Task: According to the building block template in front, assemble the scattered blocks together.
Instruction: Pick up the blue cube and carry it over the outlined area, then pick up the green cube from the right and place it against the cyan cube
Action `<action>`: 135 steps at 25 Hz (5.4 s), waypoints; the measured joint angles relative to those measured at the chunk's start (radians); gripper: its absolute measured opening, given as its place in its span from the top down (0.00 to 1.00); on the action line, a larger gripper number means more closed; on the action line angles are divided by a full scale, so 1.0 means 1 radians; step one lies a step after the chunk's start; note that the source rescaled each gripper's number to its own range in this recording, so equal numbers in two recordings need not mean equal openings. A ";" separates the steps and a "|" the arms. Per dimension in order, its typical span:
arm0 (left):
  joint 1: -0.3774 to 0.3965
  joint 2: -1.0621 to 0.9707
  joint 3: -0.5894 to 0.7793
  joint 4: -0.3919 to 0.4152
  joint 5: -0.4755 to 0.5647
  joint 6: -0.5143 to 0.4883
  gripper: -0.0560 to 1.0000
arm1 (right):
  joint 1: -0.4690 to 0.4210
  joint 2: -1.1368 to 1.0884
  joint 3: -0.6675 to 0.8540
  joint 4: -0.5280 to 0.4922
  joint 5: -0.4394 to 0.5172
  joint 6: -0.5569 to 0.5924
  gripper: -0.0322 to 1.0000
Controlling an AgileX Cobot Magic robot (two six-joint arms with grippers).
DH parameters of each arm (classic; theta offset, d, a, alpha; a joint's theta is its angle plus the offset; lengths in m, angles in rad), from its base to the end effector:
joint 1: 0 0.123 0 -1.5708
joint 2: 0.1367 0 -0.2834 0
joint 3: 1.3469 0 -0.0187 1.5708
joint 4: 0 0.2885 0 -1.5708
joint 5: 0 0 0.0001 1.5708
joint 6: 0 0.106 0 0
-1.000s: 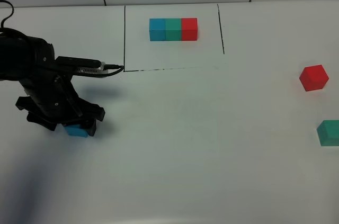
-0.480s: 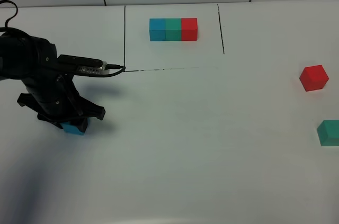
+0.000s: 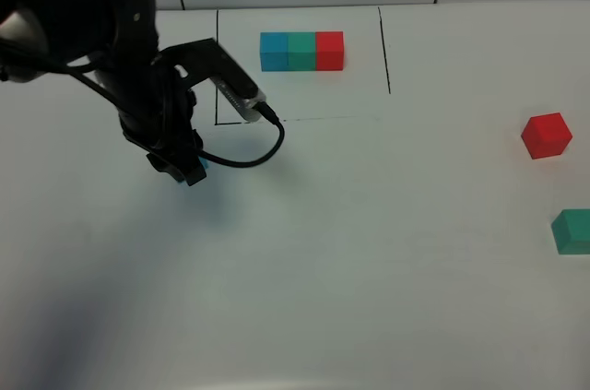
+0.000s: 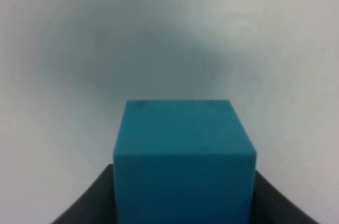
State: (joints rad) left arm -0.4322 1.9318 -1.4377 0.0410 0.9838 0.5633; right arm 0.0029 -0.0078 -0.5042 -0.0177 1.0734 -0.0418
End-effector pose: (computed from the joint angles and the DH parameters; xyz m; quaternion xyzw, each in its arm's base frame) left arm 0.3889 -0.1754 0.1708 0.4840 0.8702 0.0239 0.0885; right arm 0.0409 -0.0015 0.2891 -0.0186 0.8532 -0.0190 0.5209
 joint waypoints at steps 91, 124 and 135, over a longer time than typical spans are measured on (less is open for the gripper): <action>0.191 0.143 -0.474 0.023 0.204 -0.281 0.03 | 0.000 0.000 0.000 0.018 0.000 0.005 0.08; 0.330 -1.014 0.457 -0.018 -0.056 -0.516 0.03 | 0.000 0.000 0.000 0.033 0.000 0.006 0.08; 0.330 -1.396 0.709 -0.107 -0.100 -0.504 0.03 | 0.000 0.000 0.000 0.034 0.000 0.005 0.08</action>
State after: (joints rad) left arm -0.1022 0.5356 -0.7288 -0.0660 0.8838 0.0592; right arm 0.0029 -0.0078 -0.5042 0.0168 1.0734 -0.0365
